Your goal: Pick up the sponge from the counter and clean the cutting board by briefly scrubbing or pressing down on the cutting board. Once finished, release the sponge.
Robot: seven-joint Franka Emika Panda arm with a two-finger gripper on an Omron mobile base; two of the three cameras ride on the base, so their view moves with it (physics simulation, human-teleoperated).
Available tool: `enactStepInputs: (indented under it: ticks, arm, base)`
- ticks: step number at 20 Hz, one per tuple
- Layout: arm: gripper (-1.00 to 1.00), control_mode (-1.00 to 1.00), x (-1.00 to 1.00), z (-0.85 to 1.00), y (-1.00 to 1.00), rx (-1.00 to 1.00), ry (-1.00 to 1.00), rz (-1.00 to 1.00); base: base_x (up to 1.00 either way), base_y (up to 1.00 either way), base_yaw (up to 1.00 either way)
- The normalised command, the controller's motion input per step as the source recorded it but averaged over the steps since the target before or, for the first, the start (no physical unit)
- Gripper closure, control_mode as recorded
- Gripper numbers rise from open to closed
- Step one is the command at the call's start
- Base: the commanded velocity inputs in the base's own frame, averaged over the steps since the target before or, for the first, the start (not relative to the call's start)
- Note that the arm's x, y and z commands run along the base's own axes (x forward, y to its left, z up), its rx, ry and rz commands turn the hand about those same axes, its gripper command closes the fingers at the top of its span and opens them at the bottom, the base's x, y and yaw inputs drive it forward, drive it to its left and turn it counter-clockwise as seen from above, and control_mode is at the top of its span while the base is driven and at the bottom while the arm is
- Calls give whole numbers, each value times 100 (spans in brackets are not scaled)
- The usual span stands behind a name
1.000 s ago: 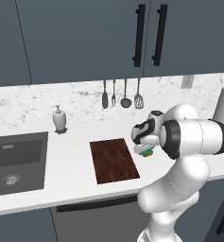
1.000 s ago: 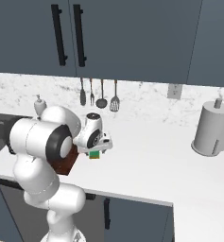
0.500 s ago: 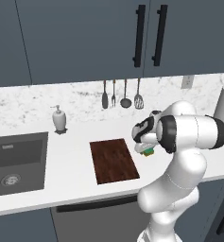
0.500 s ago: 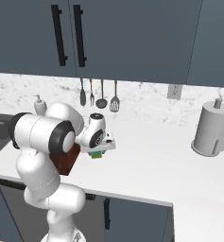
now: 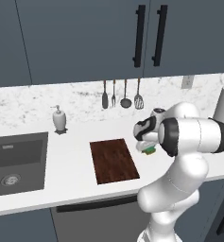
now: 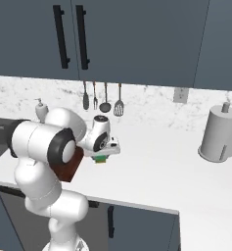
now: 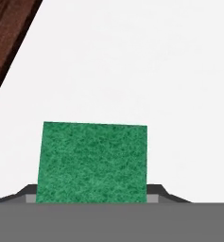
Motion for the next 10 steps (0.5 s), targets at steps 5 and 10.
enactStepInputs:
  ticks: [5, 10]
  arm:
    - [100, -100, -9, 75, 2, 0, 0, 0]
    - [100, -100, -10, 75, 7, 2, 12, 1]
  base:
    - [0, 0, 0]
    - [0, 0, 0]
